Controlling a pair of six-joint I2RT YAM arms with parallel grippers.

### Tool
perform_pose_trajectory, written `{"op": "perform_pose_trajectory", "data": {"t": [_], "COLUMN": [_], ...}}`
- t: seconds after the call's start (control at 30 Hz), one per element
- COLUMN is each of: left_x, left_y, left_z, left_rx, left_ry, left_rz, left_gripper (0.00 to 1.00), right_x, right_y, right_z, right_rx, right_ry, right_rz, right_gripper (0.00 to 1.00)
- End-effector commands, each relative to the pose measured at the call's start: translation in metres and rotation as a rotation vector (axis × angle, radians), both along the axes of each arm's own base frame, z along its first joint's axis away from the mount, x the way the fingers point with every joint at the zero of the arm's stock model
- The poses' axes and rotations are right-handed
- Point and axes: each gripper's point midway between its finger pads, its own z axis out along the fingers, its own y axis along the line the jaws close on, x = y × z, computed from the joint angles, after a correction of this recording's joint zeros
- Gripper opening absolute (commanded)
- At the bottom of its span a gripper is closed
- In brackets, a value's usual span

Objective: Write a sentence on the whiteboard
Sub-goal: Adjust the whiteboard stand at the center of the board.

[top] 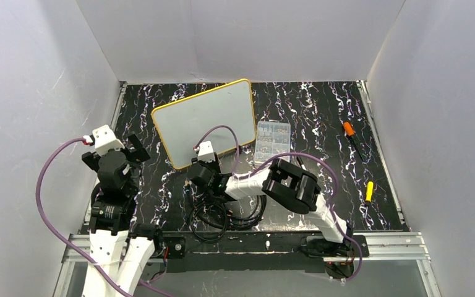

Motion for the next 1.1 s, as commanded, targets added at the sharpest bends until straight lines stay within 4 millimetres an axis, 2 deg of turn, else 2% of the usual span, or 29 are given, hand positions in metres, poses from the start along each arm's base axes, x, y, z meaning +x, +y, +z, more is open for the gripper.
{"op": "perform_pose_trajectory", "data": {"t": [0.0, 0.1, 0.17, 0.23, 0.37, 0.43, 0.53, 0.67, 0.8, 0.93, 1.07], "left_x": [-0.003, -0.007, -0.007, -0.007, -0.003, 0.0, 0.007, 0.005, -0.003, -0.014, -0.021], "left_y": [-0.001, -0.008, -0.019, -0.033, -0.061, -0.08, -0.116, -0.17, -0.214, -0.25, -0.269], "left_z": [0.011, 0.022, 0.029, 0.035, 0.044, 0.049, 0.048, 0.049, 0.046, 0.044, 0.033], "left_rx": [0.025, 0.033, 0.036, 0.025, 0.029, 0.043, 0.047, 0.03, 0.008, -0.053, -0.112], "left_ry": [-0.016, -0.024, -0.027, -0.031, -0.013, 0.012, 0.071, 0.079, 0.098, 0.072, 0.045], "left_rz": [-0.017, -0.075, -0.145, -0.227, -0.394, -0.495, -0.666, -0.913, -1.129, -1.312, -1.419], "left_gripper": [0.99, 0.99, 0.99, 0.99, 0.99, 0.99, 0.93, 0.93, 0.93, 0.94, 0.94], "right_x": [-0.017, -0.032, -0.042, -0.05, -0.062, -0.066, -0.065, -0.053, -0.04, -0.032, -0.029], "right_y": [-0.008, -0.022, -0.031, -0.04, -0.071, -0.093, -0.134, -0.196, -0.263, -0.321, -0.352], "right_z": [0.018, 0.029, 0.045, 0.058, 0.084, 0.096, 0.107, 0.119, 0.134, 0.118, 0.093], "right_rx": [0.011, -0.002, -0.005, -0.008, -0.011, -0.05, -0.105, -0.087, -0.034, 0.004, 0.049], "right_ry": [-0.011, -0.01, -0.024, -0.025, -0.011, -0.003, 0.039, 0.139, 0.187, 0.296, 0.416], "right_rz": [0.038, 0.08, 0.117, 0.151, 0.163, 0.152, 0.113, 0.036, -0.072, -0.181, -0.236], "right_gripper": [0.57, 0.66, 0.71, 0.75, 0.8, 0.83, 0.86, 0.84, 0.84, 0.82, 0.79]}}
